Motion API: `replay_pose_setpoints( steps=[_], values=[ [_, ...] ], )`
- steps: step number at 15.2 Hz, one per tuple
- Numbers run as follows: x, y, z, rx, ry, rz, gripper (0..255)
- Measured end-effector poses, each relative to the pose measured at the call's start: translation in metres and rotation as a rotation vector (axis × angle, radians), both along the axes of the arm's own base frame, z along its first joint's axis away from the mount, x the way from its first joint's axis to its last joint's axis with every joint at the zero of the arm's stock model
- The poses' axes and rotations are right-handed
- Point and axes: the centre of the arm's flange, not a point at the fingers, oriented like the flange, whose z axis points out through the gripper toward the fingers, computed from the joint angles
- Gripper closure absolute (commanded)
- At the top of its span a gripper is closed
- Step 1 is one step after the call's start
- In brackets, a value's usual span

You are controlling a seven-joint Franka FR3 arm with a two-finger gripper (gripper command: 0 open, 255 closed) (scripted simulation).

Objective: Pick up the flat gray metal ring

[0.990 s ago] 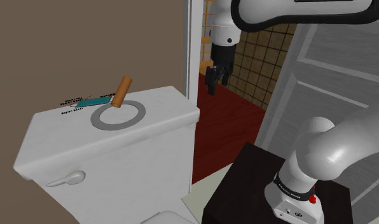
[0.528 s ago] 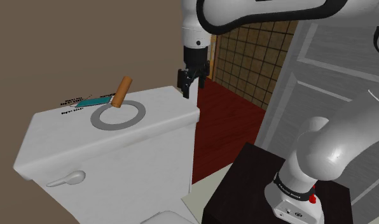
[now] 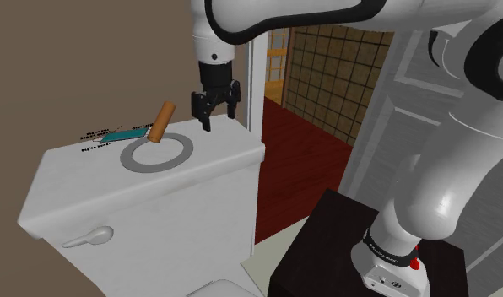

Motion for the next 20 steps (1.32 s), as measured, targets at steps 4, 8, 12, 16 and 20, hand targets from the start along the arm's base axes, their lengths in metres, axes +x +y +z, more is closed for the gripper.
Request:
replay_pose_setpoints(
  steps=[4, 8, 12, 16, 20],
  values=[
    [0.039, 0.037, -0.003, 0.009, 0.001, 0.006, 0],
    [0.071, 0.069, -0.007, 0.017, 0.003, 0.012, 0],
    [0.073, 0.073, -0.026, 0.018, 0.003, 0.012, 0],
    [0.074, 0.073, -0.043, 0.019, 0.003, 0.012, 255],
    [0.074, 0.072, -0.039, 0.021, -0.007, 0.012, 255]
  ],
)
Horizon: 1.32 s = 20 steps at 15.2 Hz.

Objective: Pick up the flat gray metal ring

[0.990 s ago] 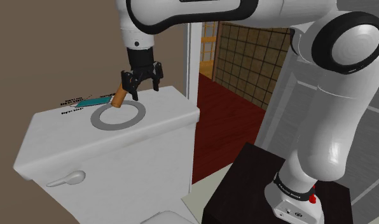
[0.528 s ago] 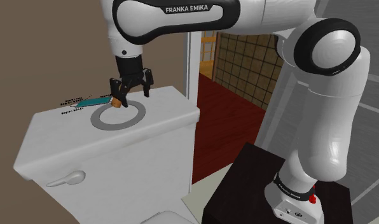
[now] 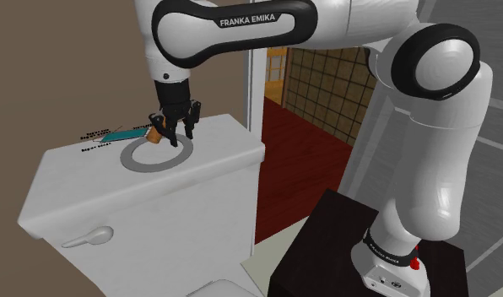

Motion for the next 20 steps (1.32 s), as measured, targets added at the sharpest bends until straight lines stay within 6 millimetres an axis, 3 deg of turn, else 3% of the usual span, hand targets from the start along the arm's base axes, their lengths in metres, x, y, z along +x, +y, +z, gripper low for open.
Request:
replay_pose_setpoints(
  steps=[8, 20],
  values=[
    [0.000, 0.000, 0.002, -0.001, 0.005, 0.000, 255],
    [0.000, 0.001, 0.063, -0.002, 0.009, 0.001, 255]
  ],
)
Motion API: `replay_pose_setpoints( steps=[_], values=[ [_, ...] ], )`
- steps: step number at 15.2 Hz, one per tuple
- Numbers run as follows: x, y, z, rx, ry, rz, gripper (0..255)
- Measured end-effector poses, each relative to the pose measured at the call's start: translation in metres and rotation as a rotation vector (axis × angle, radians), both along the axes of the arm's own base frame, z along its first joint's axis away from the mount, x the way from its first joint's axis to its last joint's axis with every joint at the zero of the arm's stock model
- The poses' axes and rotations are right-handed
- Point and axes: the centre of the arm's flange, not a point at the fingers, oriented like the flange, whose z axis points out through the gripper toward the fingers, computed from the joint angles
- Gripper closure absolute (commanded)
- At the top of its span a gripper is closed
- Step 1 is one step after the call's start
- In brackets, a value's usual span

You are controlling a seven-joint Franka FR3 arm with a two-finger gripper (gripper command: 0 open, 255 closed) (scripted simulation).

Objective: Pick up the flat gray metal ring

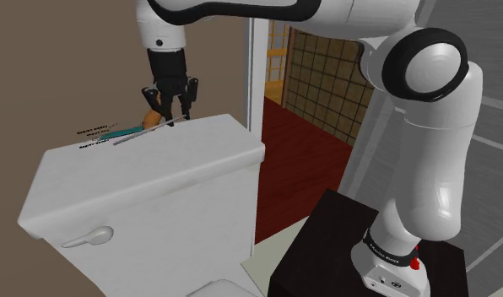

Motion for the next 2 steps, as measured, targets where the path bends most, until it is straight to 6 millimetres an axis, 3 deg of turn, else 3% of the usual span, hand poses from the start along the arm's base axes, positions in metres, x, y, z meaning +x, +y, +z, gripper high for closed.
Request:
replay_pose_setpoints(
  steps=[2],
  values=[
    [-0.0002, -0.0003, 0.0083, 0.000, 0.000, 0.000, 255]
  ],
)
